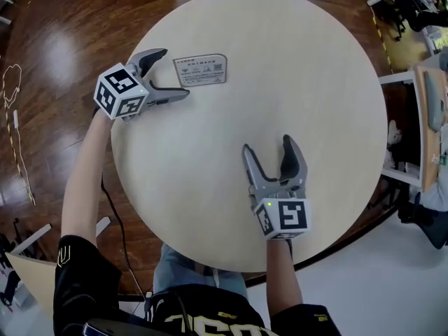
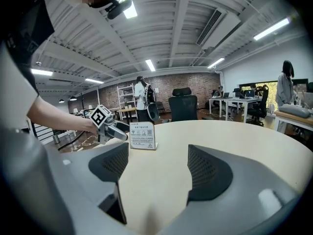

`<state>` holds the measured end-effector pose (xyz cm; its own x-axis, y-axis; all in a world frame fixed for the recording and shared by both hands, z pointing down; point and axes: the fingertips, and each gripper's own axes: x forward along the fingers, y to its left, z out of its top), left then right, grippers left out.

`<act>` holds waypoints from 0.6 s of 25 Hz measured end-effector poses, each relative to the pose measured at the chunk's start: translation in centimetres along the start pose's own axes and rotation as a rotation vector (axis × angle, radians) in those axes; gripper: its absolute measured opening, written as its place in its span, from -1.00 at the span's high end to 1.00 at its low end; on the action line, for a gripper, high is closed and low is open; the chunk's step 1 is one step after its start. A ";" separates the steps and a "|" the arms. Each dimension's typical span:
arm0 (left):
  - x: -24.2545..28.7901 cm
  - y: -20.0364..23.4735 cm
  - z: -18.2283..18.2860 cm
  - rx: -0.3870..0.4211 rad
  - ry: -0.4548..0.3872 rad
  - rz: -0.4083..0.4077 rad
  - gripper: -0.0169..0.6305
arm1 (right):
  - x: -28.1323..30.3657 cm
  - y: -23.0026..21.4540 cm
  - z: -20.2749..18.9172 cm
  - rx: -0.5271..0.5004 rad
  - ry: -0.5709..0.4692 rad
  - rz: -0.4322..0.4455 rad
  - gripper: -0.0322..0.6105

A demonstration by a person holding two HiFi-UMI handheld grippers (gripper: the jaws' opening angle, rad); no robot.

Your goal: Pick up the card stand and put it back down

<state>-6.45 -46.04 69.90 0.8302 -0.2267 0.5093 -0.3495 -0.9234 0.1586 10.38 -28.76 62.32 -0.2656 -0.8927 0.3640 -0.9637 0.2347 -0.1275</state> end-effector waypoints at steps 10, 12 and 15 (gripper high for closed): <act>5.3 -1.5 3.3 -0.003 -0.068 -0.132 -0.48 | 0.5 -0.8 0.3 0.070 -0.009 -0.012 -0.29; 6.1 -2.0 3.8 -0.006 -0.081 -0.145 -0.38 | 0.5 -0.5 0.5 0.059 -0.019 0.009 -0.29; 7.2 -2.9 4.7 -0.005 -0.107 -0.148 -0.03 | 0.1 -0.5 0.3 0.051 -0.032 0.027 -0.29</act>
<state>2.55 -46.48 69.15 0.9141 -0.1200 0.3873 -0.2218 -0.9476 0.2298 10.81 -29.10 62.16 -0.2894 -0.8984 0.3305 -0.9533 0.2393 -0.1844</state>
